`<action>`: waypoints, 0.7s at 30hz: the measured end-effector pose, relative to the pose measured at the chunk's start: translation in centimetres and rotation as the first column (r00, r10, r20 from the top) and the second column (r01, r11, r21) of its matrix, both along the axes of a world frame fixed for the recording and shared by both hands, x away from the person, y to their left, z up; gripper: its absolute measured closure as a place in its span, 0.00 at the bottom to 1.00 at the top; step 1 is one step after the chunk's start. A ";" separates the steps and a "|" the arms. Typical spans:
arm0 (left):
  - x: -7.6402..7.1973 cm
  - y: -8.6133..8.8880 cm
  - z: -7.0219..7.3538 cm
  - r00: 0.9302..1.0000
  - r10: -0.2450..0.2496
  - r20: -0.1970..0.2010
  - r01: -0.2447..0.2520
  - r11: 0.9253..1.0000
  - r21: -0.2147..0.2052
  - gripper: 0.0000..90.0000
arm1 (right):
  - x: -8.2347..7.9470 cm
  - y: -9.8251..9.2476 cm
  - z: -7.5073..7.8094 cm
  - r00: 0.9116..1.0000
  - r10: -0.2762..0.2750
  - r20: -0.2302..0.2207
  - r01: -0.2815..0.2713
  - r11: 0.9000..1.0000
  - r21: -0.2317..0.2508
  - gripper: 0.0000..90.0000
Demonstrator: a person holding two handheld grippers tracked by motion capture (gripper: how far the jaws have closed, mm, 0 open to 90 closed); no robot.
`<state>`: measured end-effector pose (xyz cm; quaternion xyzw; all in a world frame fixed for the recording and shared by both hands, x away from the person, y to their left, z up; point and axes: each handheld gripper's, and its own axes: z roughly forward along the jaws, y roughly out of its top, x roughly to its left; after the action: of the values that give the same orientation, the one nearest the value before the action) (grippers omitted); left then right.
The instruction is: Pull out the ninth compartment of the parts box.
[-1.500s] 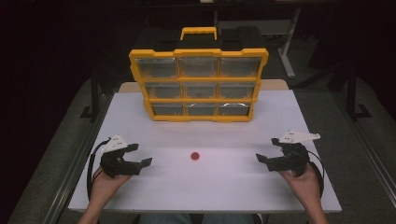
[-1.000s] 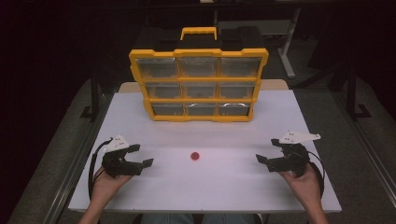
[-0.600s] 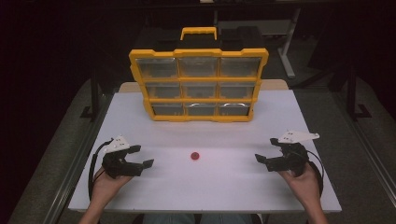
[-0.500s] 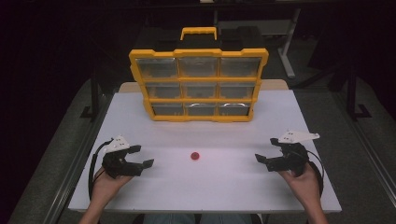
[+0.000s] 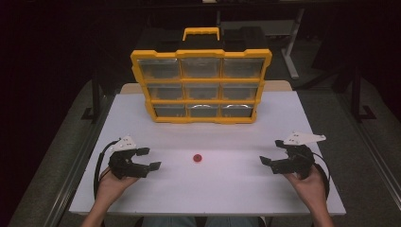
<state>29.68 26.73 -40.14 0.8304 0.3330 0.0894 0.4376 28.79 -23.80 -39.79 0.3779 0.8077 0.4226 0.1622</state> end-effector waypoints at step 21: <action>2.0 -3.3 0.8 0.993 -0.088 -0.073 0.082 0.993 -0.087 0.32 | 0.0 -0.6 0.3 1.000 -0.008 0.012 0.008 1.000 0.000 0.16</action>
<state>31.72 23.42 -39.35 0.8276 0.3174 0.0246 0.4624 28.84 -24.35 -39.53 0.3787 0.8053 0.4239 0.1687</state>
